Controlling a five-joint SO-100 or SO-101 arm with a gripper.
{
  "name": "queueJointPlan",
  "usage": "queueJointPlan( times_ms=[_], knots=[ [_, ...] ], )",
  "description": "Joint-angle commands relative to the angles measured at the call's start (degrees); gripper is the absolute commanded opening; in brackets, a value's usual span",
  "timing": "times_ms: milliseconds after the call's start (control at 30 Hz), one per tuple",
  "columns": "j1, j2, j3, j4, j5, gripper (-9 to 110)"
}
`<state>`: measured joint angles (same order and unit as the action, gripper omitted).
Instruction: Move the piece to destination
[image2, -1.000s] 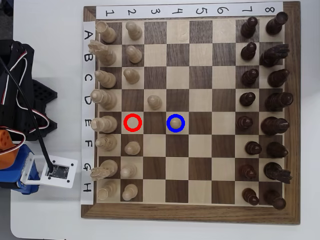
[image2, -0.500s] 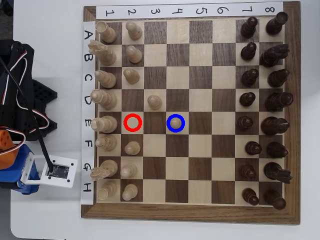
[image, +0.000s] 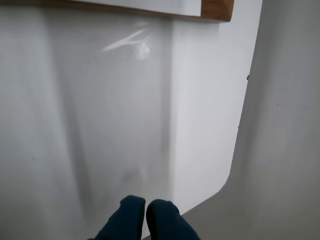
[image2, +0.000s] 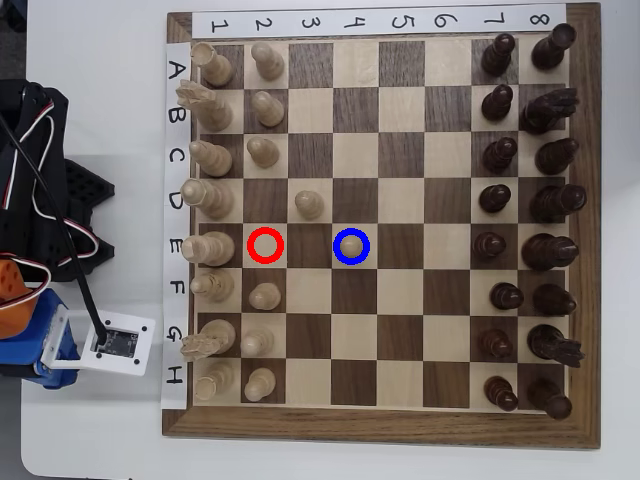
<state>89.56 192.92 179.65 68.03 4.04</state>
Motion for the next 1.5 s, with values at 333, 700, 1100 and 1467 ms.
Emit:
queueJointPlan(
  times_ms=[333, 700, 1100, 1467],
  knots=[
    [1.41, 3.25, -1.23, -3.08, -0.88, 0],
    [1.49, 3.25, -1.23, -3.08, -0.88, 0],
    [2.29, 3.25, -1.23, -3.08, 0.00, 0],
    [2.29, 3.25, -1.23, -3.08, 0.00, 0]
  ],
)
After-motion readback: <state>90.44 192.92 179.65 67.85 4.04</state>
